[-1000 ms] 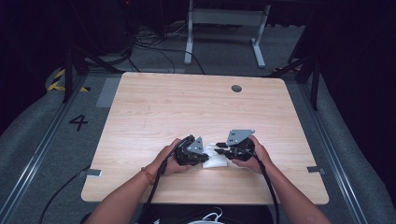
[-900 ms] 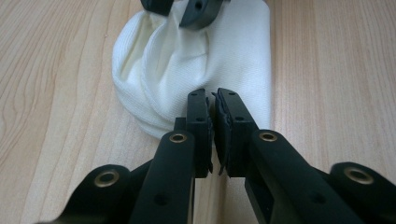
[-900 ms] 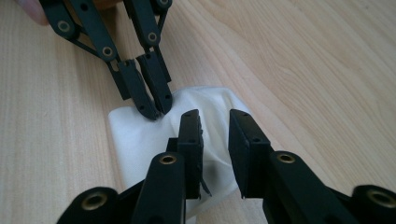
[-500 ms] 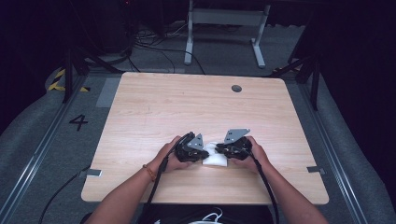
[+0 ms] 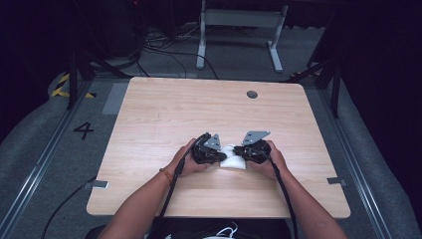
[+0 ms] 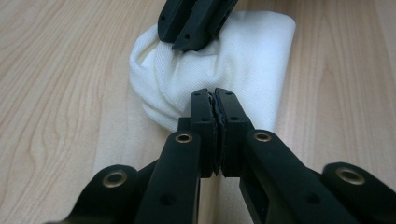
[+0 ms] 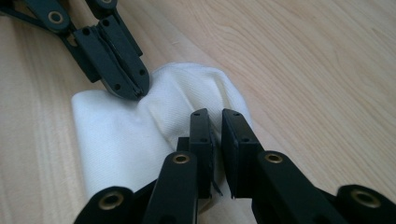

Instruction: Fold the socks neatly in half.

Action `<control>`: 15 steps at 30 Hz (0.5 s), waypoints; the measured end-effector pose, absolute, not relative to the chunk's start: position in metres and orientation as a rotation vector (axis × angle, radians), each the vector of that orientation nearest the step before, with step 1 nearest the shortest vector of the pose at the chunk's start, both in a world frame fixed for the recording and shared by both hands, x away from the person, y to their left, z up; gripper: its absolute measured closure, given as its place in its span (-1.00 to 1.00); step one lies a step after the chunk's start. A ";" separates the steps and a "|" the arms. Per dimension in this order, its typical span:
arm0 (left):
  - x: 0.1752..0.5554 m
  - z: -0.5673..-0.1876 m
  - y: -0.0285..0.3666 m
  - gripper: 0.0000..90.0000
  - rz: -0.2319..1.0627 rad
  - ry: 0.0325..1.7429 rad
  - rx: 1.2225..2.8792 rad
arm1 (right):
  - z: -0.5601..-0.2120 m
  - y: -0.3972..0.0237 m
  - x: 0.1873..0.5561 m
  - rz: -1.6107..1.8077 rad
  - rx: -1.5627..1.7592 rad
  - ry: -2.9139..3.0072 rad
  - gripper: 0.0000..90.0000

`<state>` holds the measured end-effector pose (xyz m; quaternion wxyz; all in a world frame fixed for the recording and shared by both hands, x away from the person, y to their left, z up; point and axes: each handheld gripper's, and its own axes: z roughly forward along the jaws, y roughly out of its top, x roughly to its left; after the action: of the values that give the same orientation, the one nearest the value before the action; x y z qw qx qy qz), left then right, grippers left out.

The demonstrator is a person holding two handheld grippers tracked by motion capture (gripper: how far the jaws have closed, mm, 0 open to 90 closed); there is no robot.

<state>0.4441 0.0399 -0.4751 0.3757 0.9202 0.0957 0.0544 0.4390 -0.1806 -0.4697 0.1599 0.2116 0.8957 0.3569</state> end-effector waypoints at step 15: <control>0.431 -0.448 0.048 0.89 0.252 0.206 2.388 | -0.440 -0.200 0.422 1.110 0.537 2.484 0.73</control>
<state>0.4307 0.0478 -0.4483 0.3577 0.9253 0.0800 0.0975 0.4220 -0.2001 -0.4402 0.1831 0.1902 0.8807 0.3933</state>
